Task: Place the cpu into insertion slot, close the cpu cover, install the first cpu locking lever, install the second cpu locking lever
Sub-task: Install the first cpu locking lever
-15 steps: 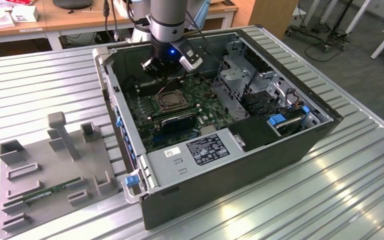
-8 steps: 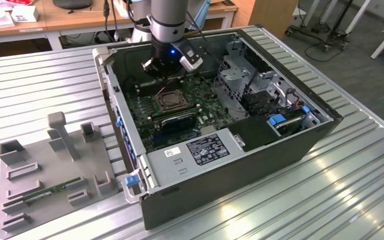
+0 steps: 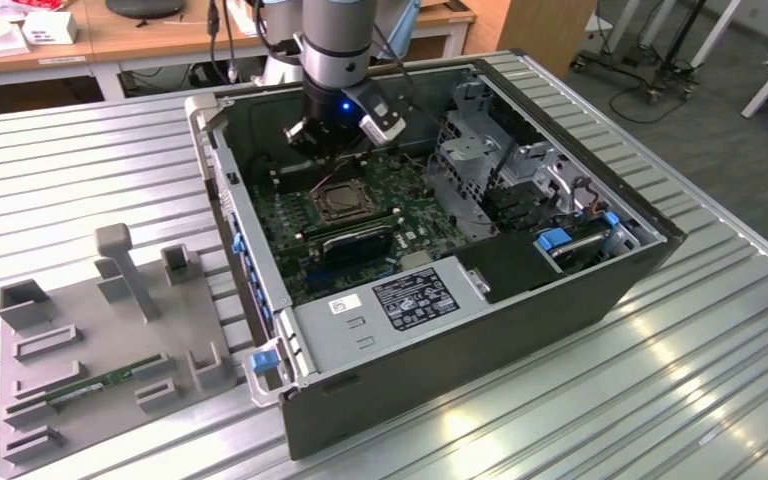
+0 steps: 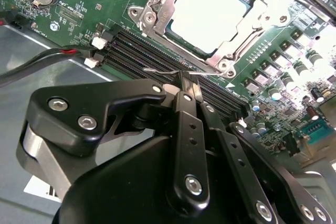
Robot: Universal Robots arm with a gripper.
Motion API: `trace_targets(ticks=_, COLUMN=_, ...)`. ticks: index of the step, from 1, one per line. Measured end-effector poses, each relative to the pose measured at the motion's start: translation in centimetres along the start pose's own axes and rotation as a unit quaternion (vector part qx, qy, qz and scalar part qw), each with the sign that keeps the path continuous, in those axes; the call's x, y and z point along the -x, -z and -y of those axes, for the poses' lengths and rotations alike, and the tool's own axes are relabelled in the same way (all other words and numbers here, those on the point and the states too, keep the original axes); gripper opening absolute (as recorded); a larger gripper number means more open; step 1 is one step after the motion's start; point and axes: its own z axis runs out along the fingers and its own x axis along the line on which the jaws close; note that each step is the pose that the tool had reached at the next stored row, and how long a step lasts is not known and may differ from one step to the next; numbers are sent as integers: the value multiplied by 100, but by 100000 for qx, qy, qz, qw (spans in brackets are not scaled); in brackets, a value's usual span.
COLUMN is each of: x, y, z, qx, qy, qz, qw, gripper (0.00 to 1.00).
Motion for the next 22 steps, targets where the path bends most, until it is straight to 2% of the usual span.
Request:
trace_targets(ticks=7, x=10, y=-29, z=6, qx=-9, qy=2, qz=-7, qw=100000, gripper=11)
trace_targets(ticks=22, x=59, y=-44, z=9, qx=-2, qy=2, qz=-3, qw=100000, gripper=11)
